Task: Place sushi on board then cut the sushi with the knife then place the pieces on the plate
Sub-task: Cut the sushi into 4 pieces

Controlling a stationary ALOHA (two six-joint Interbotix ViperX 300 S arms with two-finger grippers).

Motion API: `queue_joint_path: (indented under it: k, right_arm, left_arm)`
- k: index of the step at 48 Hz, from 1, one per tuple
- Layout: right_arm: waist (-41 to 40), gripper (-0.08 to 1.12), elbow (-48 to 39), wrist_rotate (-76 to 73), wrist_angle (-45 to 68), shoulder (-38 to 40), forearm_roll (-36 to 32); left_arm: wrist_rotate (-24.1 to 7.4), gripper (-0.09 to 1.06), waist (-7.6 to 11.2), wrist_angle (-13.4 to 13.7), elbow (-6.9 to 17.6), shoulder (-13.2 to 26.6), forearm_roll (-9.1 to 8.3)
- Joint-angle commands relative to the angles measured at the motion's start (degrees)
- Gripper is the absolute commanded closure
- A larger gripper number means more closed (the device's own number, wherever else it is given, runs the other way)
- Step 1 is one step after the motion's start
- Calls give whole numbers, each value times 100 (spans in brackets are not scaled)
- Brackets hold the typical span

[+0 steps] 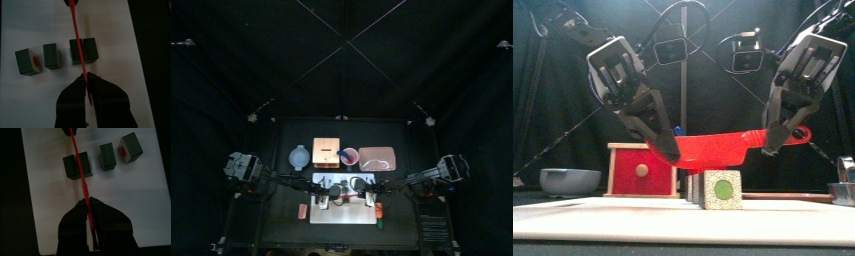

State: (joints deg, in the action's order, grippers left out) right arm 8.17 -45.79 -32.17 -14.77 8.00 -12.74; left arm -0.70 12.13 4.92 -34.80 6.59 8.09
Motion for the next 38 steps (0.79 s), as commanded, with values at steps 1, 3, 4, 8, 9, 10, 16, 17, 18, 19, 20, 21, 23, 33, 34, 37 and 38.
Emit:
queue_joint_path:
  k: [1, 3, 4, 8, 9, 10, 16, 17, 18, 19, 20, 21, 23, 33, 34, 37, 38]
  right_arm:
    - [-35, 68, 26, -79, 0, 158, 53]
    - [-26, 68, 18, -88, 9, 158, 70]
    - [-18, 68, 18, -88, 9, 158, 79]
    - [-18, 68, 0, -88, 26, 132, 97]
    - [-18, 68, 0, -88, 26, 132, 97]
    - [-18, 68, 0, -88, 35, 132, 97]
    - [-18, 68, -9, -88, 79, 97, 105]
    - [-18, 68, -18, -88, 88, 88, 97]
    - [-18, 68, -9, -88, 88, 79, 105]
    - [-18, 68, -9, -88, 97, 70, 105]
    - [-18, 68, -9, -88, 97, 62, 97]
    - [-18, 68, -18, -88, 97, 53, 97]
    - [-18, 68, -18, -88, 97, 35, 114]
    - [-9, 68, -18, -88, 97, -62, 158]
    - [-9, 68, -18, -88, 97, -70, 167]
    - [18, 68, -26, -88, 105, -141, 211]
    - [26, 68, -35, -88, 105, -167, 229]
  left_arm:
    - [-9, 54, 237, -9, 167, -53, 26]
    - [-9, 54, 237, -18, 167, -44, 53]
    - [0, 54, 237, -9, 167, -44, 62]
    - [-9, 54, 237, -9, 167, -35, 88]
    - [-9, 54, 237, -9, 167, -35, 105]
    - [-9, 54, 246, -9, 167, -26, 114]
    - [-9, 54, 255, -9, 158, 0, 141]
    - [-9, 54, 255, -9, 167, 9, 141]
    - [-9, 54, 255, -9, 167, 18, 141]
    - [-9, 54, 255, -9, 167, 26, 141]
    - [-9, 54, 255, -9, 158, 35, 141]
    - [-9, 54, 255, 0, 167, 44, 141]
    - [-9, 54, 255, 9, 158, 62, 141]
    - [-9, 54, 246, 18, 132, 123, 149]
    - [0, 54, 246, 18, 132, 132, 149]
    - [0, 54, 246, 18, 123, 167, 149]
    - [0, 54, 255, 18, 123, 193, 149]
